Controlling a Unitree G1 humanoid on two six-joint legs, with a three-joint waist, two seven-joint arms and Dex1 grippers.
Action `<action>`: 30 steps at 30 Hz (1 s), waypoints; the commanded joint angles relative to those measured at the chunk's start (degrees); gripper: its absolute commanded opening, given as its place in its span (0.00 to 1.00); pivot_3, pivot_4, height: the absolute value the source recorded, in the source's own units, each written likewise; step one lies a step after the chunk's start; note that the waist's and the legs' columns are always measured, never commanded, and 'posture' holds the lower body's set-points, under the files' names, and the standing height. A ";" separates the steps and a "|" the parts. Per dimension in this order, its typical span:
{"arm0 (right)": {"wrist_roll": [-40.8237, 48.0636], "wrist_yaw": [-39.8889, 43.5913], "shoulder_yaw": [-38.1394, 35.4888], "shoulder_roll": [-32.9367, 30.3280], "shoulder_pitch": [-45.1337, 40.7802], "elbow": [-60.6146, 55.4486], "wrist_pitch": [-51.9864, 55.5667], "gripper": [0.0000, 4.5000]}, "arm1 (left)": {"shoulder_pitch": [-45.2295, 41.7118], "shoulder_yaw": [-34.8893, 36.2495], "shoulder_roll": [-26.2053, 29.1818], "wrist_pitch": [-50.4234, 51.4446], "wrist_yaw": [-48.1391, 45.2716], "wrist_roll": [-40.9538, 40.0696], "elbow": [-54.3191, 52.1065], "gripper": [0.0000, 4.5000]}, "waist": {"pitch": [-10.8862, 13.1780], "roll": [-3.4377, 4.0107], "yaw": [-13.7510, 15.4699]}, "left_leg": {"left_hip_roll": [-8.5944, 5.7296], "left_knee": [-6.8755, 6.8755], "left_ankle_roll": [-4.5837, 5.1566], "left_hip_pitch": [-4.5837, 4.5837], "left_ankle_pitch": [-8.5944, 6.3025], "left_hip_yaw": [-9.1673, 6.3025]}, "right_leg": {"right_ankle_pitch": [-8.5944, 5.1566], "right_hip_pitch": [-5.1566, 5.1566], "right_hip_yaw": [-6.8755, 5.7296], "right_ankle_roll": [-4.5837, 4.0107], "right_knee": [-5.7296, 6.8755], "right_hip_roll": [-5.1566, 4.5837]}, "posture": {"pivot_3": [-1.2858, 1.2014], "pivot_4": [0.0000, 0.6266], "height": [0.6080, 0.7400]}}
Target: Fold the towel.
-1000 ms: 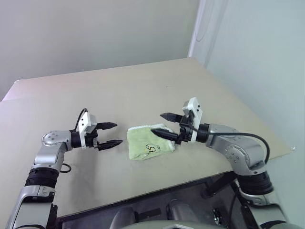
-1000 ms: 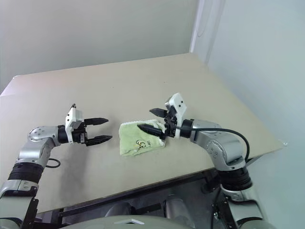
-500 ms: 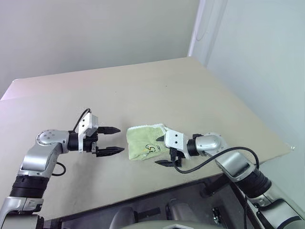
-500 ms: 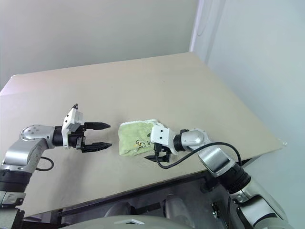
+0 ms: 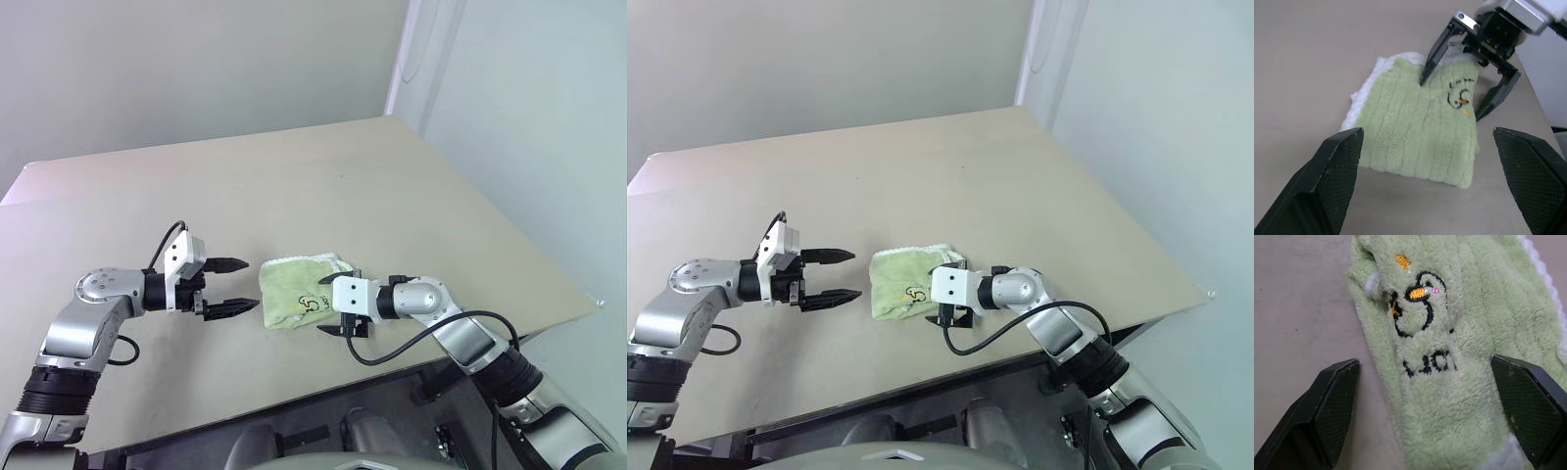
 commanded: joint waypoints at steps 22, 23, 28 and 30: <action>12.48 1.03 -13.00 8.67 -1.92 -5.77 14.70 0.01 | -4.00 -1.82 -2.34 -4.13 0.39 4.09 4.98 1.00 | 0.04 0.00 -0.06 | 0.00 -0.04 0.00 0.32 0.00 0.01 | -0.01 0.26 0.03 -0.01 0.05 0.01 | 0.52 0.00 1.00; 16.18 1.20 -15.60 9.76 -2.51 -7.48 18.38 0.01 | -4.01 -1.88 -2.37 -4.38 0.34 4.18 5.29 1.00 | 0.04 0.00 -0.03 | 0.00 -0.04 0.00 0.32 0.00 -0.01 | -0.01 0.26 0.03 -0.01 0.06 0.01 | 0.52 0.00 1.00; 29.45 -2.24 -27.96 13.04 -7.24 -10.29 31.45 0.01 | -4.00 -2.45 -2.66 -5.84 0.02 5.17 6.70 1.00 | 0.06 0.04 0.01 | 0.00 -0.05 0.00 0.25 0.00 -0.02 | 0.00 0.23 0.02 -0.01 0.02 0.00 | 0.52 0.00 1.00; 30.79 -5.51 -31.78 13.25 -9.51 -8.34 32.80 0.01 | -4.16 -2.64 -3.00 -6.04 0.06 5.23 7.00 1.00 | 0.07 0.05 0.08 | 0.00 -0.05 0.00 0.23 0.00 -0.03 | 0.00 0.23 0.00 -0.01 0.00 -0.01 | 0.52 0.00 1.00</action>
